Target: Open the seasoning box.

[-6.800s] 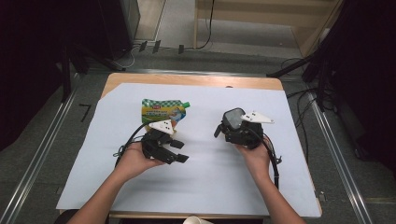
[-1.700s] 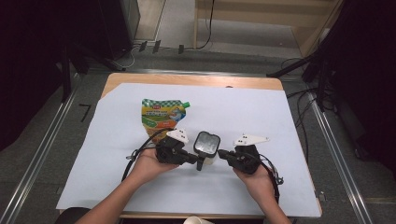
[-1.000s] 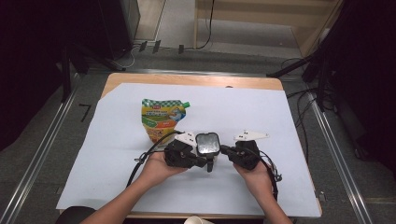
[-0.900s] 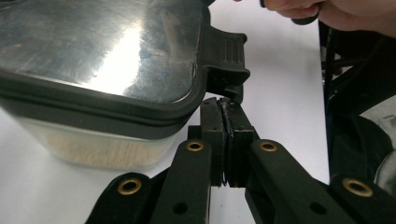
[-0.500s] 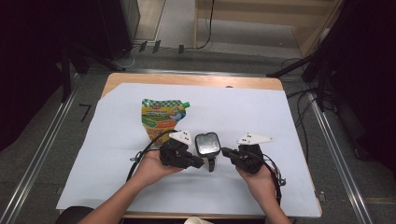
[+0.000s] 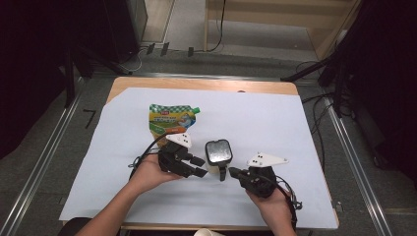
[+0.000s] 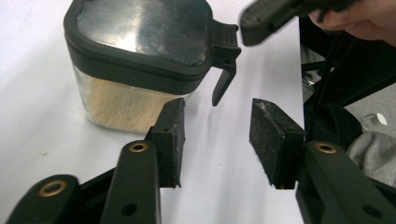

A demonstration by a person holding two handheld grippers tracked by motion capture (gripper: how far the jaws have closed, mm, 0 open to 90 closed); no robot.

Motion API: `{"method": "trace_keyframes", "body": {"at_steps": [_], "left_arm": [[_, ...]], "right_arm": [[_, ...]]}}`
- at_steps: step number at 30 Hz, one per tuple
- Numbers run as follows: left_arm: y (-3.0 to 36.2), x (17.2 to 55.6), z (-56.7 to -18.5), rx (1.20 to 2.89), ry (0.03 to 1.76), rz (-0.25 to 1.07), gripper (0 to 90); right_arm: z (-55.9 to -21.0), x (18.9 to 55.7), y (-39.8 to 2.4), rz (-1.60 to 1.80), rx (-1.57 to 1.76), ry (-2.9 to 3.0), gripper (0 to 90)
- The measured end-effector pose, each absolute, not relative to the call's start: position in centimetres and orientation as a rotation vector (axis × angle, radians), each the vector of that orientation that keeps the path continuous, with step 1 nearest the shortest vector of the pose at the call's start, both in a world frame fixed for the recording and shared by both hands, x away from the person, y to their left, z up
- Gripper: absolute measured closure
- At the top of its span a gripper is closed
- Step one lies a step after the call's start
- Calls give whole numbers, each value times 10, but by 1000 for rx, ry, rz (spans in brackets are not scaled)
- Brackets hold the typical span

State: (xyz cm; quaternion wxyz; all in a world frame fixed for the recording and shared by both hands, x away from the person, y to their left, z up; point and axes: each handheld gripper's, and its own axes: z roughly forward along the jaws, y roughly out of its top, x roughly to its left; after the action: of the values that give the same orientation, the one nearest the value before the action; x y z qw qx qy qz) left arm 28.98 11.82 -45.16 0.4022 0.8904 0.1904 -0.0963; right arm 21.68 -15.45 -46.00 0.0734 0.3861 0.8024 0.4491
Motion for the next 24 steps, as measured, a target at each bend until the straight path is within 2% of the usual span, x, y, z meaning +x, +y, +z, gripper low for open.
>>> {"method": "trace_keyframes", "body": {"at_steps": [9,24], "left_arm": [[123,293,-453,2237,490,-224,459],[125,296,-454,2239,497,-225,422]], "right_arm": [[-467,211,-133,1345,1109,2461,900],[-478,215,-119,1328,1108,2464,900]]}}
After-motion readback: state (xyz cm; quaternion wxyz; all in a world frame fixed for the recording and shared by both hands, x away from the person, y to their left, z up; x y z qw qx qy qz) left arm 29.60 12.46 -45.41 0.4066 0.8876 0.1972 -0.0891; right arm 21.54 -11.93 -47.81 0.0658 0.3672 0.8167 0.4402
